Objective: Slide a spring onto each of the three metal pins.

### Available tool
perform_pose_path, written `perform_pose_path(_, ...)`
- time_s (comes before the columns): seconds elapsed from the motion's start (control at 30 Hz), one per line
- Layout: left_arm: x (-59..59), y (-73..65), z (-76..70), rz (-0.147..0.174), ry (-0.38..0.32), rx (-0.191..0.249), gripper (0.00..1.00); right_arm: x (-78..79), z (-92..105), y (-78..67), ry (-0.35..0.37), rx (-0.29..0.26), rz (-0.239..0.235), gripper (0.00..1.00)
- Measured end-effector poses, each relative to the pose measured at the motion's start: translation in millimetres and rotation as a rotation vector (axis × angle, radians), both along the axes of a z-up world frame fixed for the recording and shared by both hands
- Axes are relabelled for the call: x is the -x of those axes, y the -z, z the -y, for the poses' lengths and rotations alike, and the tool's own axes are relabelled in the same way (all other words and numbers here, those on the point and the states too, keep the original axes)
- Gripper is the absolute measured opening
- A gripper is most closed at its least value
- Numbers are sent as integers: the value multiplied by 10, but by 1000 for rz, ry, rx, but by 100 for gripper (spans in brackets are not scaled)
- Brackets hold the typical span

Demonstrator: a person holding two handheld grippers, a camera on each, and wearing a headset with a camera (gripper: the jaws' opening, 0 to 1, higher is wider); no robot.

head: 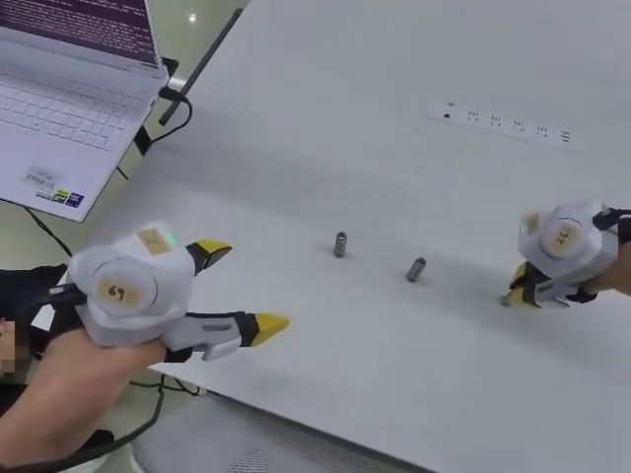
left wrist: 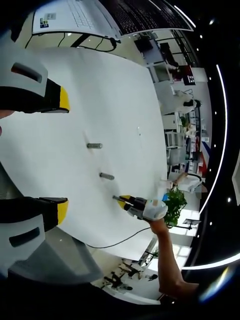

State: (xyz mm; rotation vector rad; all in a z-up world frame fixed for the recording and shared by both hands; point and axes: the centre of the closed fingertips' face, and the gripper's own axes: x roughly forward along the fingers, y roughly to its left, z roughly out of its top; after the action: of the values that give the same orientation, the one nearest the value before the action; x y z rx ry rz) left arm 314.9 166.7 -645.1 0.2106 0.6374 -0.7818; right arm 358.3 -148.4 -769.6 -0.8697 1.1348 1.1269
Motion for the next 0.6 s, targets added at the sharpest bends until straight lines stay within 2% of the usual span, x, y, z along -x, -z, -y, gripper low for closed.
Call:
perform_pose_path(0.23, -16, -9, -5, 2, -4, -2, 64, -2, 4, 20, 0, 6, -3, 10)
perform_pose_path(0.43, -23, -23, 3, 5, -4, -2, 64, 25, 16, -16, 5, 6, -6, 15)
perform_pose_path(0.6, -25, -39, 30, 9, 1, 5, 65, 9, 61, -70, 16, 11, 21, 21)
